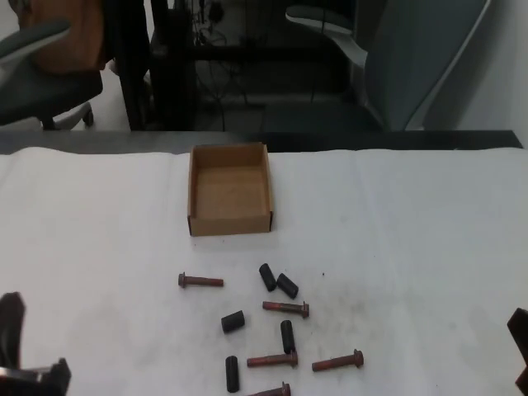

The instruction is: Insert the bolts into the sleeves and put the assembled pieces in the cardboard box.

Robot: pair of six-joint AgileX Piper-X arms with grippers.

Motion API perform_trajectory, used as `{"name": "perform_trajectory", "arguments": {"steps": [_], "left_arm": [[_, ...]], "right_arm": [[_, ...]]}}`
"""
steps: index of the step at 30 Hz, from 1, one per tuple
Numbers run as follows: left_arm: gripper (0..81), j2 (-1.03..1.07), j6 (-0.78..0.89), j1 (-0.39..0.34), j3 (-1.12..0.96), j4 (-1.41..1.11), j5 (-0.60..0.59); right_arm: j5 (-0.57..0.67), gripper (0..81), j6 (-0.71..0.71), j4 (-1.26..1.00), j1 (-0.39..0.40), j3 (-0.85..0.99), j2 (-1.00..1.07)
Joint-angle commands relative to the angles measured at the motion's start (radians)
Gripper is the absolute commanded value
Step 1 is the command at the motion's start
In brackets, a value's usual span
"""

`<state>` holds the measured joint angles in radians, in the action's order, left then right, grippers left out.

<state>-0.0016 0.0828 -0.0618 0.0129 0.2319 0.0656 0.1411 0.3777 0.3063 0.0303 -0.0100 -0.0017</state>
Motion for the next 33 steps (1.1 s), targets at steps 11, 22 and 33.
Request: {"name": "perform_trajectory", "arguments": {"steps": [11, 22, 33], "left_arm": [[1.8, 0.002, 0.126, 0.002, -0.013, 0.018, -0.215], [1.8, 0.002, 0.188, 0.000, -0.013, 0.109, -0.374], [1.8, 0.002, 0.188, 0.000, -0.013, 0.124, -0.428]], "right_arm": [[0.198, 0.0, -0.072, 0.021, 0.002, 0.010, 0.002], [0.310, 0.3, 0.047, -0.004, 0.190, 0.010, 0.025], [0.153, 47.2, -0.185, -0.068, 0.538, 0.317, 0.691]]}}
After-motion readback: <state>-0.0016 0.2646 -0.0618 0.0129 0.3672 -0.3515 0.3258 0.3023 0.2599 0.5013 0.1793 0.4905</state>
